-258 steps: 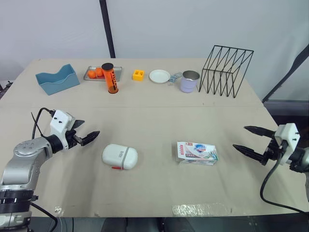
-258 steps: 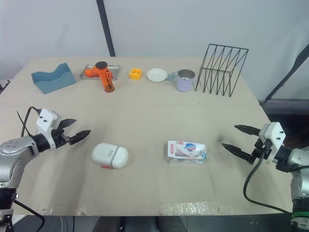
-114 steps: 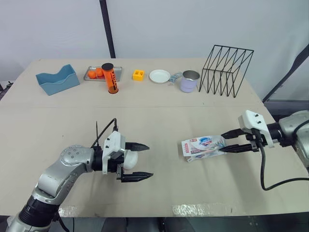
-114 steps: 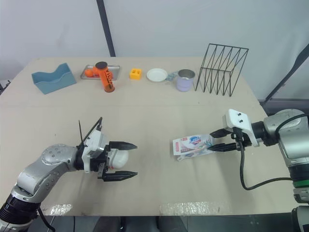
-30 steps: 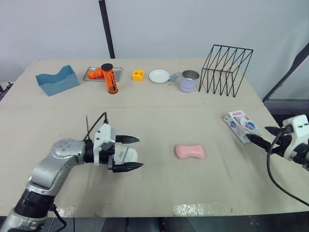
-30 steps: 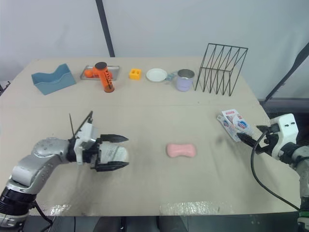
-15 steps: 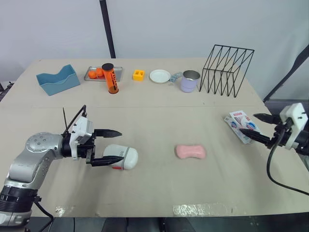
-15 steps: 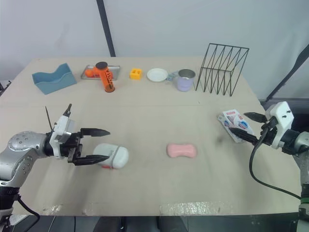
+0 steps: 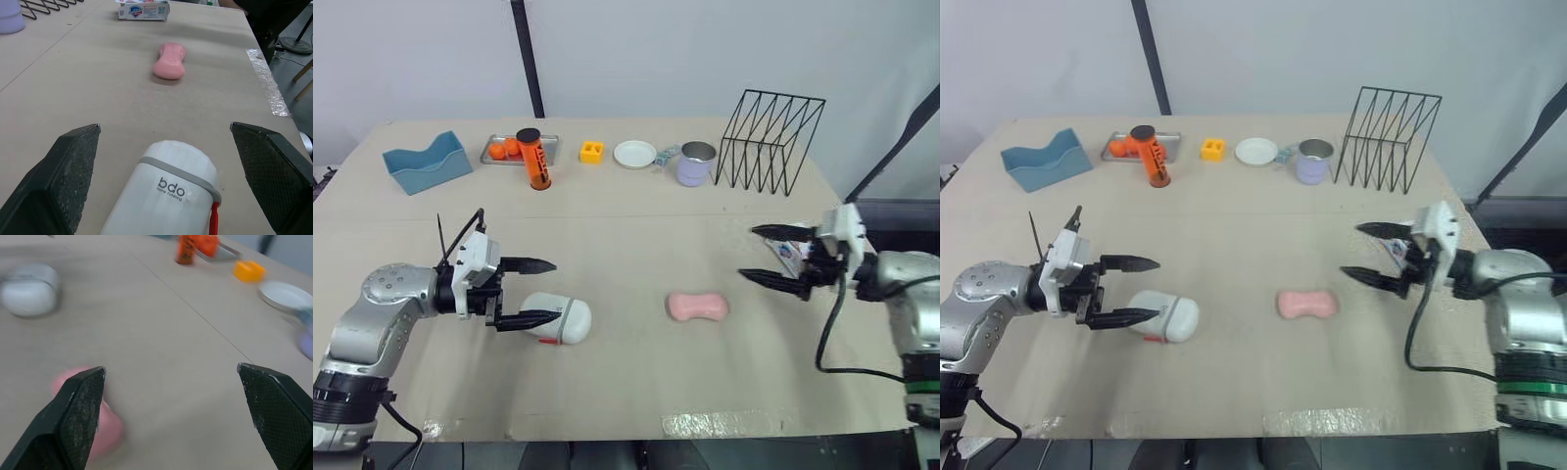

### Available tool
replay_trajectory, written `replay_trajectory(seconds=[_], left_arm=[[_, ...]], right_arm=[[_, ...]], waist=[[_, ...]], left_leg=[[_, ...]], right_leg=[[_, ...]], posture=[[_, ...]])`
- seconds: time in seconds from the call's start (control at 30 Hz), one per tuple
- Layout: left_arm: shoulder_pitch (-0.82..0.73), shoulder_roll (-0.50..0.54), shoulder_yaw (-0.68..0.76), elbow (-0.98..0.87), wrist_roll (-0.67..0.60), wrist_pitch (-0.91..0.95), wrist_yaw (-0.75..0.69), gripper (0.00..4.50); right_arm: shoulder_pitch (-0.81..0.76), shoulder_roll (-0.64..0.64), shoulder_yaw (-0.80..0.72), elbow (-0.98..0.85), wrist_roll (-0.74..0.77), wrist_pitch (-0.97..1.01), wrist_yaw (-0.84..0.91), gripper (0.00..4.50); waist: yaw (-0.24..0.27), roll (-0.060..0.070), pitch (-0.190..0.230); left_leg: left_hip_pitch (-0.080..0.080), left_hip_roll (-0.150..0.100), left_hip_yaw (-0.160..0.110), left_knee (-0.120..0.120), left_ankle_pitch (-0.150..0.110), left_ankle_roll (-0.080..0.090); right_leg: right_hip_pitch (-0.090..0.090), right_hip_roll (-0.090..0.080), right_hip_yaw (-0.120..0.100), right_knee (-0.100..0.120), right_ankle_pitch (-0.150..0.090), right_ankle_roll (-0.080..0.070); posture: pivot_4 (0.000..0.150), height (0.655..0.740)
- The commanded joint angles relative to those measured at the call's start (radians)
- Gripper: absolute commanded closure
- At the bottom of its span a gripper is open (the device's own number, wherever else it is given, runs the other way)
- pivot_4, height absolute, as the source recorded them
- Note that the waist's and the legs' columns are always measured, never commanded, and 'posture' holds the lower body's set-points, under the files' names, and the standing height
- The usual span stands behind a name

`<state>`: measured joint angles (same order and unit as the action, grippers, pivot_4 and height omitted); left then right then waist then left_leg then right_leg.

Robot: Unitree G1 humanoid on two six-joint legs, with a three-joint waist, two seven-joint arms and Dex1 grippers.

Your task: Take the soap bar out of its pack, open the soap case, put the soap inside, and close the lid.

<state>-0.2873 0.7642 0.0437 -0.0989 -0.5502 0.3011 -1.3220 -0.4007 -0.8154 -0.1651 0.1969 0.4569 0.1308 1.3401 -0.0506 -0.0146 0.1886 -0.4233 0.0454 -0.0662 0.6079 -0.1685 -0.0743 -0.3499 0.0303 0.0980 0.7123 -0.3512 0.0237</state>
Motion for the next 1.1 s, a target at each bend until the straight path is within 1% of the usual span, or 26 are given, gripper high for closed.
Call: replay_trajectory(seconds=[0.03, 0.2, 0.3, 0.5, 0.8, 1.1], left_arm=[[-0.018, 0.032, 0.037, 0.012, 0.005, -0.015, -0.008, 0.00], [-0.002, 0.084, 0.049, 0.044, 0.028, -0.052, -0.051, 0.00], [0.021, 0.123, 0.043, 0.050, 0.045, -0.081, -0.095, 0.00], [0.023, 0.146, 0.022, 0.087, 0.086, -0.134, -0.135, 0.00], [-0.037, 0.114, -0.053, 0.232, 0.187, -0.267, -0.197, 0.00], [-0.119, 0.072, -0.093, 0.343, 0.225, -0.342, -0.221, 0.00]], right_arm=[[-0.004, 0.038, 0.064, -0.168, 0.070, 0.054, 0.050, 0.06], [-0.002, 0.079, 0.156, -0.257, 0.072, 0.050, 0.106, 0.06], [-0.005, 0.084, 0.187, -0.250, 0.051, 0.021, 0.135, 0.06], [-0.012, 0.084, 0.211, -0.228, 0.035, -0.005, 0.166, 0.06], [0.006, 0.094, 0.225, -0.218, 0.010, -0.042, 0.170, 0.06], [0.026, 0.078, 0.207, -0.209, 0.005, -0.060, 0.168, 0.06]], waist=[[0.002, 0.000, 0.000], [0.002, -0.001, 0.000], [0.003, -0.001, 0.001], [0.003, -0.001, 0.001], [0.003, -0.001, 0.001], [0.003, -0.001, 0.001]], left_leg=[[0.000, 0.000, 0.000, 0.000, 0.000, 0.000], [-0.001, 0.000, -0.001, 0.000, 0.000, 0.000], [-0.001, 0.000, -0.001, 0.000, 0.000, 0.000], [-0.001, 0.000, -0.001, 0.000, 0.000, 0.000], [-0.001, 0.000, -0.001, 0.000, 0.000, 0.000], [-0.001, 0.000, -0.001, 0.000, 0.000, 0.000]], right_leg=[[0.000, 0.000, 0.000, 0.000, 0.000, -0.001], [0.000, 0.000, -0.002, 0.000, 0.000, -0.001], [0.000, 0.000, -0.002, 0.000, 0.000, 0.000], [-0.001, 0.000, -0.002, 0.000, -0.001, 0.001], [-0.001, 0.000, -0.002, 0.000, -0.001, 0.001], [-0.002, 0.000, -0.002, 0.000, 0.000, 0.000]], posture=[[0.150, 0.7400], [0.150, 0.7400], [0.150, 0.7400], [0.150, 0.7400], [0.150, 0.7400], [0.150, 0.7400]])
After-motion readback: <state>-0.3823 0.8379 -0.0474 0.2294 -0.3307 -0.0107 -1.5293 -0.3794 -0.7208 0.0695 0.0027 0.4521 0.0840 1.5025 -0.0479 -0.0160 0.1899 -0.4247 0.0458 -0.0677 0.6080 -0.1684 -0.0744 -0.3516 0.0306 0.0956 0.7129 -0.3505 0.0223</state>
